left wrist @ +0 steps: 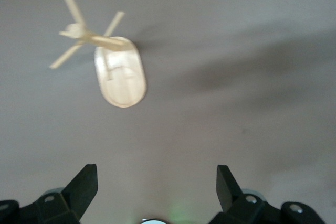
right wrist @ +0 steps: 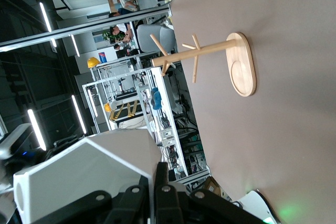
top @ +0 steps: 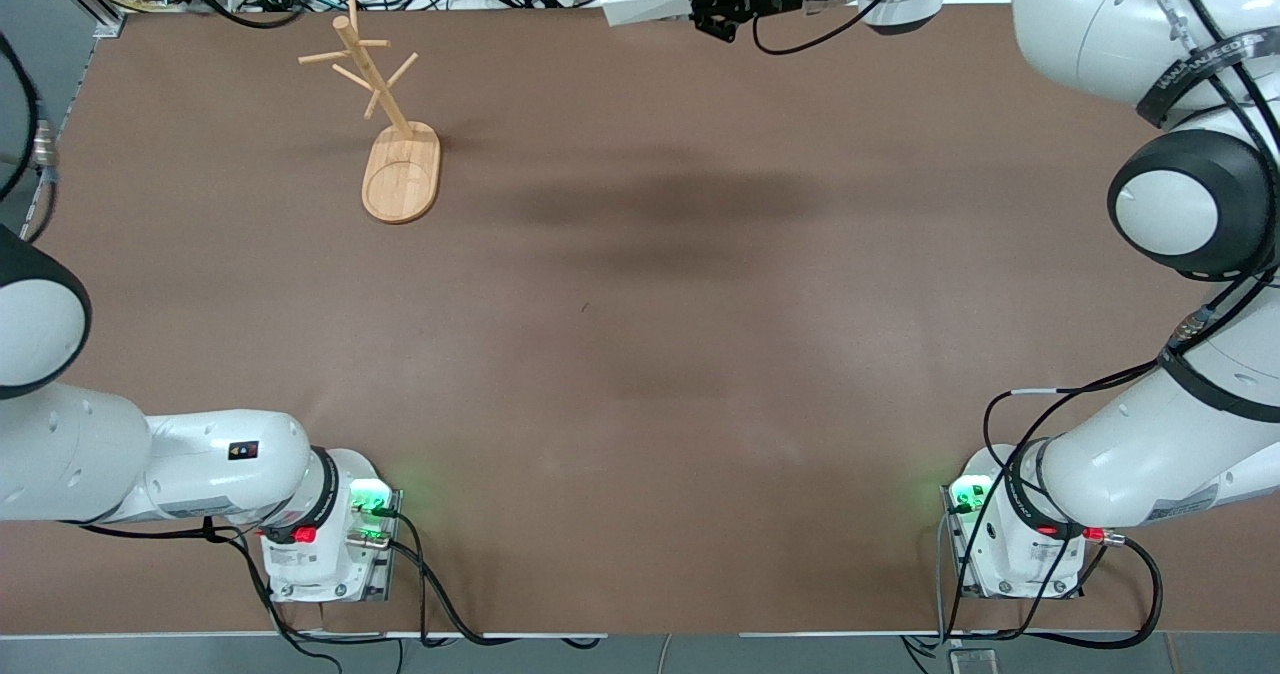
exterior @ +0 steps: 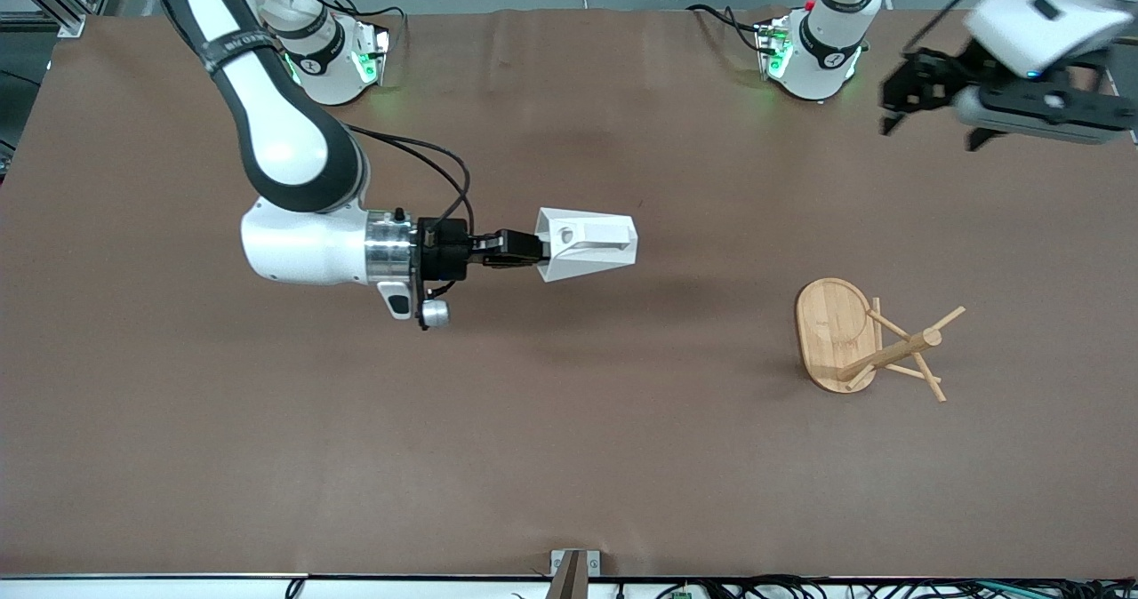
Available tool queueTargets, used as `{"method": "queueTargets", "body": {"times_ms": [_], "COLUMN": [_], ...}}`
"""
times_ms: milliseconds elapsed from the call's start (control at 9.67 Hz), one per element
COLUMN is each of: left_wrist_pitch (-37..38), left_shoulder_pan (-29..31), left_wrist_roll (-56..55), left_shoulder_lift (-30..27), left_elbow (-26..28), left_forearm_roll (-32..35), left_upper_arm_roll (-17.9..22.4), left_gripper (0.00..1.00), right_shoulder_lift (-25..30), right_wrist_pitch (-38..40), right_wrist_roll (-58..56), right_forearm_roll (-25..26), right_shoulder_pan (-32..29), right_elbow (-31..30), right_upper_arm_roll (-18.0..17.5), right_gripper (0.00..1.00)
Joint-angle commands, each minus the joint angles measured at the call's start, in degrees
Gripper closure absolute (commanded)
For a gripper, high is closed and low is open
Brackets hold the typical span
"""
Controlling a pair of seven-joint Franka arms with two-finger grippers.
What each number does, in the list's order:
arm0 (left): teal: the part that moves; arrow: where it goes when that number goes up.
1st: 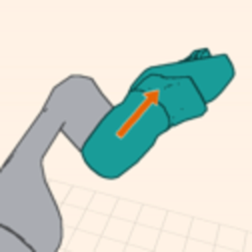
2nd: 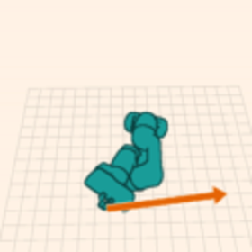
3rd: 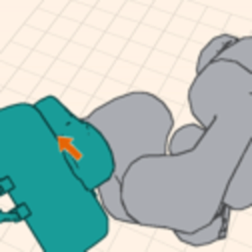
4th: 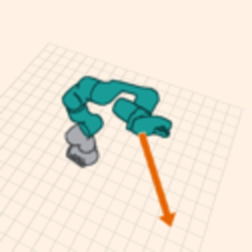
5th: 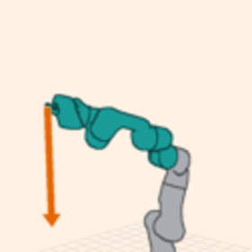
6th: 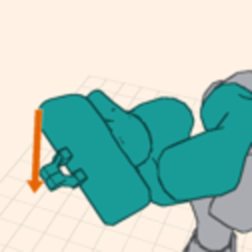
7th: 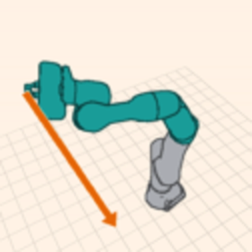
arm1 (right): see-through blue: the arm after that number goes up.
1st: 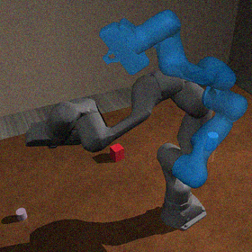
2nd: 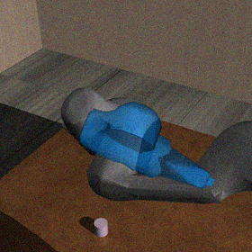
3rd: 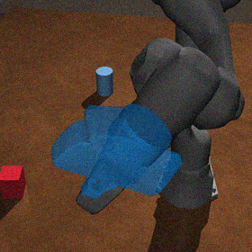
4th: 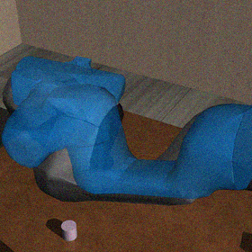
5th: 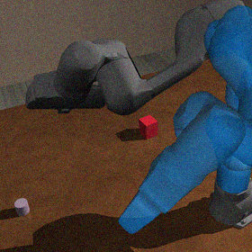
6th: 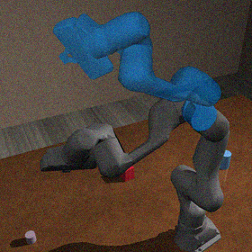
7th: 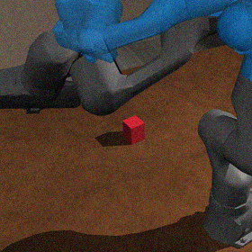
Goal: Hang cup on rack
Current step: 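Hold the mug out with the right gripper while the left gripper reaches it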
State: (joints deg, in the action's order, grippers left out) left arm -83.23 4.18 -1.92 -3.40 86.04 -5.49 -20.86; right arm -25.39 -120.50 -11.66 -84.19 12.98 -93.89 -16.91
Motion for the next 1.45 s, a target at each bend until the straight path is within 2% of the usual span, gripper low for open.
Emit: {"method": "queueTargets", "body": {"times_ms": [0,414,517,724,931,1345], "left_wrist_pitch": [-2.1,-11.8,-14.1,-15.6,-16.4,-17.2], "left_shoulder_pan": [-0.6,-0.7,-1.4,-1.8,-1.8,-2.8], "left_wrist_roll": [2.7,9.8,13.7,24.5,31.9,33.2], "left_shoulder_lift": [2.5,10.2,12.3,15.2,17.0,17.5], "left_elbow": [0.8,0.1,0.1,-0.8,-2.1,-1.9], "left_forearm_roll": [-1.5,-0.9,0.2,0.6,0.7,0.9], "left_upper_arm_roll": [-6.1,-18.5,-19.6,-19.7,-19.6,-19.6], "left_gripper": [0.0,0.0,0.0,0.0,0.0,0.0], "right_shoulder_lift": [-3.0,-4.2,-4.2,-4.2,-4.1,-4.0], "right_wrist_pitch": [0.4,1.0,1.2,7.3,9.1,9.7], "right_wrist_roll": [-0.1,0.1,0.0,-0.2,-0.3,-0.2], "right_forearm_roll": [-1.4,-1.4,-1.4,-1.3,-1.1,-1.2], "right_shoulder_pan": [2.0,3.3,3.5,3.5,3.4,3.7], "right_elbow": [2.6,3.4,3.4,3.4,3.4,3.4], "right_upper_arm_roll": [0.1,0.0,-0.1,0.0,0.1,0.0], "right_gripper": [1.0,1.0,1.0,1.0,1.0,1.0]}}
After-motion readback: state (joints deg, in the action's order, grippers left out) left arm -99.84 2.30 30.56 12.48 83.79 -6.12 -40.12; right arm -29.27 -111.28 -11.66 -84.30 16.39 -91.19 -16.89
